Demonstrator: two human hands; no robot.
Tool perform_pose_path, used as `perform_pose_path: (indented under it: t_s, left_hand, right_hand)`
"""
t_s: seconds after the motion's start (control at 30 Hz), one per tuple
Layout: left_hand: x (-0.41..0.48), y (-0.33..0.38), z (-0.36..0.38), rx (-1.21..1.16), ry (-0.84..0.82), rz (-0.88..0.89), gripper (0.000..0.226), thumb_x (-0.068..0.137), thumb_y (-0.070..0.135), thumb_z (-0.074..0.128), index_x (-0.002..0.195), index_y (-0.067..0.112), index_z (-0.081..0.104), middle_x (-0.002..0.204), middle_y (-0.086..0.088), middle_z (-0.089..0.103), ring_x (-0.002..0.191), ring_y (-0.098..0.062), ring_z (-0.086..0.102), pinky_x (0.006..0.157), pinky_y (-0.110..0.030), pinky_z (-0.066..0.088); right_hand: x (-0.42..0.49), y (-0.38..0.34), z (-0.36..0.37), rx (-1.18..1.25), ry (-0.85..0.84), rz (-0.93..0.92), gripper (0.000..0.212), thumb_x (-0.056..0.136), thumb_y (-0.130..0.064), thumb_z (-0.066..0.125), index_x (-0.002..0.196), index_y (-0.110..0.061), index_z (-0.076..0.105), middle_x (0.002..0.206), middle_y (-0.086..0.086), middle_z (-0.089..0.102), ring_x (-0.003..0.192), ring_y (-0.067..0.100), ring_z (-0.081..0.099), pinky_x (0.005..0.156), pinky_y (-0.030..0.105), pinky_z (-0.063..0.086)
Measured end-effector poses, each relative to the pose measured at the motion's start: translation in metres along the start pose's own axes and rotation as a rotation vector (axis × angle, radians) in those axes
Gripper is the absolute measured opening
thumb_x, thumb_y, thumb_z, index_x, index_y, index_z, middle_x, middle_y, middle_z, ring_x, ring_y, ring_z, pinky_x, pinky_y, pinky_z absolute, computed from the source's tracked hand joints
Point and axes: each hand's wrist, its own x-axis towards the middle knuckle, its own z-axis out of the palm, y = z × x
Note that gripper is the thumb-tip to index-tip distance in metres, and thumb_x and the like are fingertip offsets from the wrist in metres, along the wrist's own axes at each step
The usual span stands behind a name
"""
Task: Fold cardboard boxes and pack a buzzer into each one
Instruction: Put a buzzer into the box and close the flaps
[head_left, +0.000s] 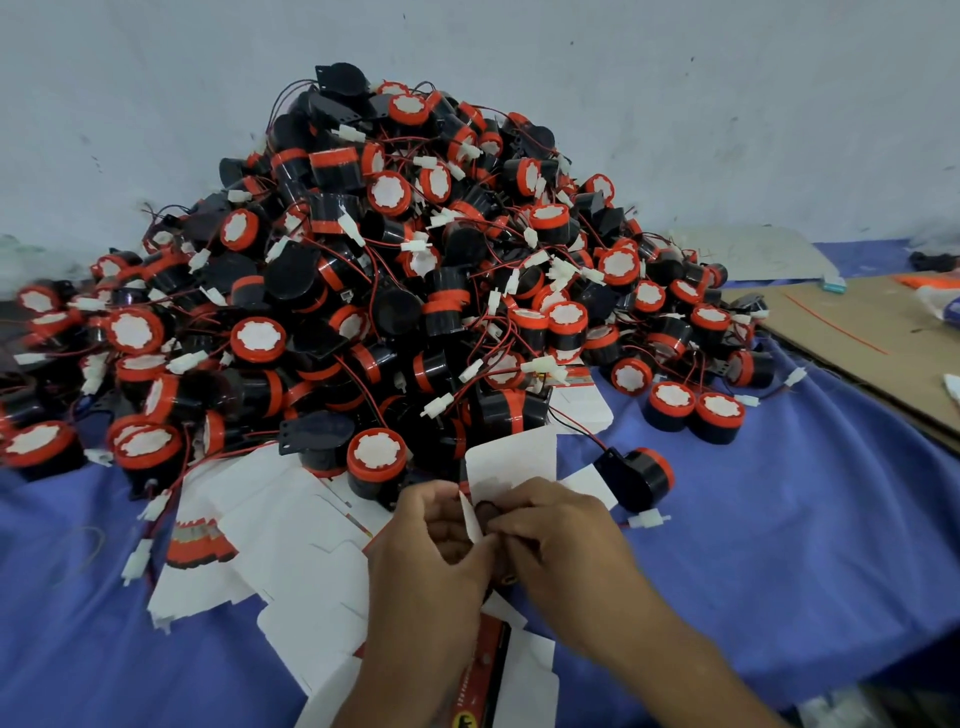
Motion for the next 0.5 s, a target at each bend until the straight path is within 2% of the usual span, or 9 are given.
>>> perform_pose_path:
  t_s: [0.03, 0.1, 0.2, 0.27, 0.3, 0.37, 0.4, 0.47, 0.5]
  left_hand:
    - [-0.002, -0.001, 0.0, 0.026, 0.005, 0.048, 0.044, 0.076, 0.005, 0.082, 0.1, 0.036, 0.062, 0.086, 0.021, 0.071, 0.077, 0.002, 0.068, 0.061, -0.011, 0.052]
    - [-0.004, -0.003, -0.001, 0.13, 0.0, 0.197, 0.044, 0.077, 0.005, 0.081, 0.102, 0.038, 0.067, 0.089, 0.014, 0.071, 0.08, -0.001, 0.068, 0.067, -0.01, 0.052]
    - [-0.002, -0.008, -0.001, 0.359, -0.027, 0.448, 0.035, 0.083, 0.007, 0.078, 0.116, 0.018, 0.073, 0.111, 0.008, 0.067, 0.1, 0.007, 0.059, 0.086, -0.001, 0.04]
    - [-0.002, -0.01, 0.002, 0.374, -0.075, 0.506, 0.03, 0.092, 0.015, 0.066, 0.122, 0.014, 0.07, 0.115, 0.013, 0.06, 0.111, 0.013, 0.049, 0.091, 0.001, 0.034]
    - [-0.002, -0.009, 0.003, 0.359, -0.118, 0.5, 0.031, 0.096, 0.021, 0.058, 0.125, 0.016, 0.068, 0.117, 0.015, 0.057, 0.113, 0.009, 0.049, 0.091, 0.0, 0.034]
    - [-0.003, -0.011, 0.004, 0.397, -0.198, 0.514, 0.035, 0.102, 0.028, 0.049, 0.131, 0.017, 0.064, 0.122, 0.011, 0.056, 0.112, -0.005, 0.052, 0.092, -0.008, 0.039]
    - [-0.003, -0.013, 0.005, 0.449, -0.225, 0.533, 0.037, 0.101, 0.028, 0.047, 0.133, 0.017, 0.063, 0.125, 0.007, 0.057, 0.11, -0.011, 0.053, 0.092, -0.016, 0.044]
    - [-0.003, -0.014, 0.005, 0.56, -0.268, 0.529, 0.042, 0.102, 0.035, 0.041, 0.135, 0.018, 0.062, 0.132, 0.002, 0.054, 0.109, -0.016, 0.051, 0.092, -0.03, 0.046]
    - [-0.003, -0.013, 0.004, 0.604, -0.293, 0.505, 0.047, 0.104, 0.041, 0.034, 0.136, 0.02, 0.06, 0.135, 0.004, 0.05, 0.111, -0.015, 0.049, 0.095, -0.03, 0.044]
  right_hand:
    - [0.0, 0.0, 0.0, -0.052, -0.001, -0.034, 0.024, 0.08, -0.012, 0.056, 0.076, -0.014, 0.08, 0.086, -0.001, 0.075, 0.077, 0.02, 0.064, 0.07, 0.035, 0.052]
    - [0.0, 0.001, -0.003, -0.143, -0.071, -0.063, 0.024, 0.082, -0.016, 0.054, 0.077, -0.017, 0.078, 0.087, -0.005, 0.075, 0.081, 0.022, 0.062, 0.075, 0.038, 0.051]
    - [-0.004, 0.008, -0.008, -0.192, -0.128, -0.104, 0.023, 0.086, -0.023, 0.053, 0.081, -0.02, 0.075, 0.095, -0.009, 0.074, 0.098, 0.022, 0.06, 0.083, 0.043, 0.048]
    - [-0.006, 0.01, -0.009, -0.168, -0.158, -0.067, 0.032, 0.09, -0.028, 0.044, 0.087, -0.02, 0.075, 0.102, -0.009, 0.071, 0.107, 0.021, 0.056, 0.088, 0.045, 0.045]
    - [-0.007, 0.011, -0.008, -0.161, -0.197, -0.03, 0.037, 0.092, -0.031, 0.039, 0.092, -0.02, 0.075, 0.11, -0.008, 0.067, 0.112, 0.02, 0.053, 0.092, 0.045, 0.042]
    - [-0.009, 0.012, -0.01, -0.16, -0.28, 0.021, 0.041, 0.093, -0.032, 0.036, 0.102, -0.022, 0.075, 0.126, -0.009, 0.055, 0.117, 0.018, 0.044, 0.098, 0.043, 0.035]
    - [-0.009, 0.015, -0.013, -0.114, -0.314, 0.016, 0.039, 0.093, -0.03, 0.038, 0.1, -0.021, 0.075, 0.128, -0.009, 0.052, 0.116, 0.016, 0.043, 0.099, 0.041, 0.035]
    - [-0.01, 0.021, -0.026, 0.125, -0.326, 0.009, 0.026, 0.097, -0.018, 0.051, 0.091, -0.016, 0.077, 0.126, -0.01, 0.055, 0.114, 0.009, 0.051, 0.096, 0.035, 0.043]
    - [-0.01, 0.025, -0.035, 0.263, -0.277, 0.056, 0.023, 0.098, -0.012, 0.057, 0.091, -0.018, 0.078, 0.124, -0.012, 0.058, 0.113, 0.007, 0.056, 0.093, 0.029, 0.048]
